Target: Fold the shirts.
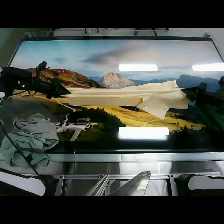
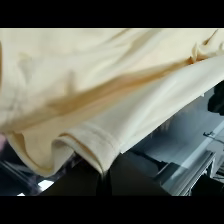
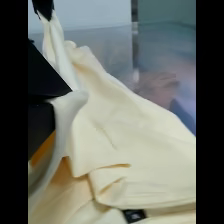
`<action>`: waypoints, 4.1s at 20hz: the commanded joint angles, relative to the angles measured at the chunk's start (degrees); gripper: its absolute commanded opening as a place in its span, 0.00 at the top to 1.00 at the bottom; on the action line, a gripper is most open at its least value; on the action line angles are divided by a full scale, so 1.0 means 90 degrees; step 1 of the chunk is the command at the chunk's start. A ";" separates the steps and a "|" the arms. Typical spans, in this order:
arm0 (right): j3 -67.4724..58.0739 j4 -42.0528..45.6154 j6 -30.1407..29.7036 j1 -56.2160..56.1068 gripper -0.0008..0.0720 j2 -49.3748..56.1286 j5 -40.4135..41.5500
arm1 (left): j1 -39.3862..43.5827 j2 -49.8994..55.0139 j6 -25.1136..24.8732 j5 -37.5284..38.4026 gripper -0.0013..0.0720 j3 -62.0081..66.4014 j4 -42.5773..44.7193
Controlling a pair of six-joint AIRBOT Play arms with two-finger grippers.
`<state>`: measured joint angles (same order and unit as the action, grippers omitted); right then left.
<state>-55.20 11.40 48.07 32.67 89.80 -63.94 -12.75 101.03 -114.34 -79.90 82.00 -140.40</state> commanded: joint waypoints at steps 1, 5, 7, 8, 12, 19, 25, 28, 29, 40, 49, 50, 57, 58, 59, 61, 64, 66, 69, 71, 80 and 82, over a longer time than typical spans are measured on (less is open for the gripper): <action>-0.0826 -0.0177 -0.0148 -0.0483 0.97 0.0675 0.1234 | 0.0104 0.1027 0.0410 0.0287 0.95 0.1081 -0.0010; -0.1214 -0.0573 -0.0755 -0.0648 0.96 0.1401 0.1469 | 0.0177 0.2001 0.0704 0.0155 0.97 0.2040 -0.0010; -0.1214 -0.0678 -0.0872 -0.0716 0.96 0.1644 0.1460 | 0.0270 0.2307 0.0746 0.0134 0.98 0.2361 -0.0010; -0.1214 -0.0675 -0.0872 -0.0760 0.96 0.1724 0.1460 | 0.0325 0.2402 0.0743 0.0141 0.98 0.2453 -0.0005; -0.1219 -0.0673 -0.1183 -0.0908 0.93 0.1775 0.1433 | 0.0401 0.2603 0.0770 -0.0107 0.85 0.2742 0.0175; -0.1892 0.1814 0.0238 -0.0153 0.09 0.1270 0.0500 | 0.0007 0.2591 0.1365 -0.1974 0.01 0.3966 0.0092; -0.2713 0.2977 0.1054 -0.0022 0.09 0.1450 0.0160 | -0.0056 0.1916 0.1511 -0.1885 0.04 0.3215 0.0095; -0.2761 0.2994 0.1192 -0.0095 0.09 0.1797 -0.0119 | 0.0097 0.1841 0.1498 -0.2084 0.09 0.2965 0.0087; -0.2761 0.2975 0.1192 -0.0129 0.09 0.1897 -0.0160 | 0.0175 0.1841 0.1494 -0.2149 0.36 0.2968 0.0085; -0.2968 0.2091 0.1190 -0.0835 0.42 0.2538 -0.0551 | 0.1345 0.1836 0.1258 -0.1732 0.97 0.2968 0.0078; -0.3325 0.3050 0.1608 -0.0967 0.97 0.2208 -0.1960 | 0.3019 0.1843 0.1061 -0.0539 0.97 0.2968 0.0163; -0.3325 0.3483 0.1724 -0.0923 0.97 0.2059 -0.2091 | 0.3206 0.1853 0.1039 -0.0090 0.97 0.2968 0.0211; -0.3322 0.4167 0.1727 -0.0015 0.97 0.1173 -0.2514 | 0.4750 0.2465 0.1056 0.1809 0.97 0.2970 0.0306; -0.3322 0.4172 0.1693 0.0126 0.97 0.1185 -0.2630 | 0.4937 0.2518 0.1078 0.2159 0.97 0.2970 0.0306; -0.3322 0.4170 0.1649 0.0262 0.97 0.1195 -0.2759 | 0.5117 0.2565 0.1098 0.2463 0.97 0.2970 0.0306; -0.3322 0.4165 0.1506 0.0466 0.97 0.1192 -0.2948 | 0.5435 0.2720 0.1103 0.2929 0.97 0.3186 0.0313; -0.3325 0.4158 0.1324 0.0663 0.97 0.1192 -0.3191 | 0.5693 0.3043 0.1166 0.3376 0.98 0.3874 0.0330; -0.3327 0.4107 0.1222 0.0712 0.97 0.1192 -0.3249 | 0.5712 0.3164 0.1265 0.3655 0.98 0.3968 0.0340; -0.3330 0.3563 0.1129 0.0748 0.97 0.1192 -0.3269 | 0.5661 0.3305 0.1277 0.3402 0.98 0.3762 0.0172; -0.3383 0.2800 0.1120 0.0748 0.97 0.1190 -0.3390 | 0.5620 0.3308 0.1328 0.3235 0.98 0.3893 0.0158; -0.3512 -0.0010 0.0848 -0.0571 0.97 0.1190 -0.3820 | 0.5506 0.3453 0.1785 0.2409 0.97 0.3968 -0.0248; -0.3512 -0.0012 0.0850 -0.1207 0.97 0.1188 -0.3718 | 0.5260 0.3167 0.1664 0.1807 0.97 0.3968 -0.0855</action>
<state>-86.74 14.20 55.94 28.16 100.51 -98.00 36.36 131.41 -98.94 -58.24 117.62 -142.37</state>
